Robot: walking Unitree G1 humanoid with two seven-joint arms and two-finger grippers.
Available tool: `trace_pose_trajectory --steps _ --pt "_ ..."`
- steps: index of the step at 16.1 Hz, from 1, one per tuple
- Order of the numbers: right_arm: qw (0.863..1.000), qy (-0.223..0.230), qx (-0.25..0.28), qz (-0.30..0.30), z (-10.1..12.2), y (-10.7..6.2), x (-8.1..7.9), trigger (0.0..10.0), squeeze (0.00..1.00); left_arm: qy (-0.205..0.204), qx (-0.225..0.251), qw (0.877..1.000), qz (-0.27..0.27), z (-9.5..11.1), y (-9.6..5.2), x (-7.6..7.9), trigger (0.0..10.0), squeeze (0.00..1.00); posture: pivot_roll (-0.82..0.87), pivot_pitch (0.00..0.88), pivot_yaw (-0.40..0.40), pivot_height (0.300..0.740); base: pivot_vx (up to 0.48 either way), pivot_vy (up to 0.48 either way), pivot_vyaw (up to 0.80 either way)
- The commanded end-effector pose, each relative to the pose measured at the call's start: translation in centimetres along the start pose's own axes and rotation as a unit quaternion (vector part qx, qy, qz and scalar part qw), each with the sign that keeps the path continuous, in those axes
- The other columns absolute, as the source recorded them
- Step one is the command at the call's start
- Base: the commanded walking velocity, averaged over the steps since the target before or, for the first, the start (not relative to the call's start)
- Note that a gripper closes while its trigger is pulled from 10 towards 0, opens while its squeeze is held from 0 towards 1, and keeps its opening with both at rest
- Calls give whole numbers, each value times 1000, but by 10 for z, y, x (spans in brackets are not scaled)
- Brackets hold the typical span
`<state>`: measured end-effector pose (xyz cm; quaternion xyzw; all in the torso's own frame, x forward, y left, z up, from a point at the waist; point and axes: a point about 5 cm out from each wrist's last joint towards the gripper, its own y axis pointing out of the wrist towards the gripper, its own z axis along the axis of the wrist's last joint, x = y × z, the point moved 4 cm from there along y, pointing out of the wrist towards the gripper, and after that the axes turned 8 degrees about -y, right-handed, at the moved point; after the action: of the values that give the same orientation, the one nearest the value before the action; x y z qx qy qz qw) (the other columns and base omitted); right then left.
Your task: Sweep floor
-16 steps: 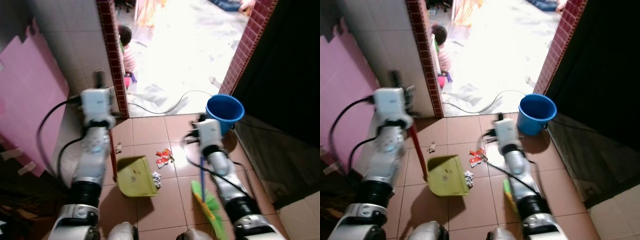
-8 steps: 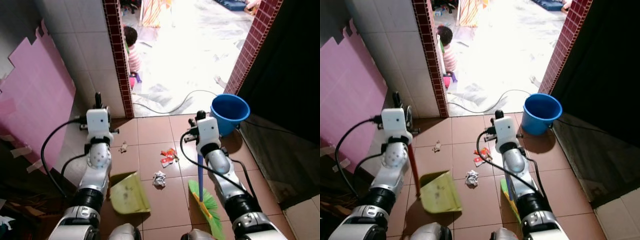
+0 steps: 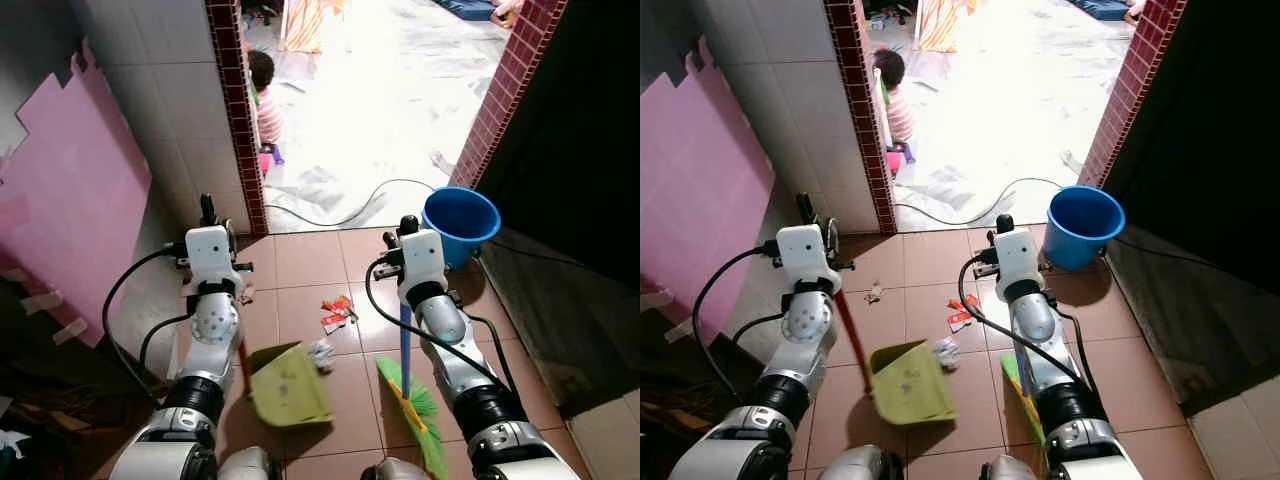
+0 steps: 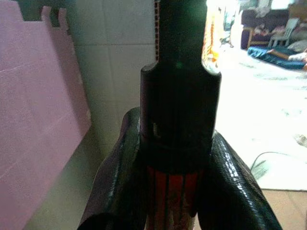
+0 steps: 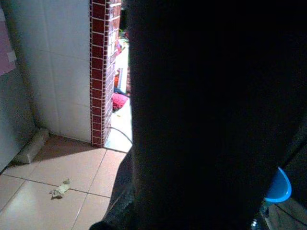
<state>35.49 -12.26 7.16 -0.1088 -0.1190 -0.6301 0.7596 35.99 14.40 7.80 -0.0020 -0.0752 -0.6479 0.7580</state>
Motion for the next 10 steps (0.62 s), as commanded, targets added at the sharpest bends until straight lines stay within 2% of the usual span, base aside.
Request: trace_pose_trajectory --steps 1,10 --pt "1000 -2 17 -3 8 1 1 10000 0 9 40 999 -11 18 9 3 10000 0 -61 0 28 740 360 0 0" --pt "1000 -7 24 7 10 0 -1 10000 0 8 43 999 -21 16 7 4 10000 0 -61 0 24 740 438 0 0"
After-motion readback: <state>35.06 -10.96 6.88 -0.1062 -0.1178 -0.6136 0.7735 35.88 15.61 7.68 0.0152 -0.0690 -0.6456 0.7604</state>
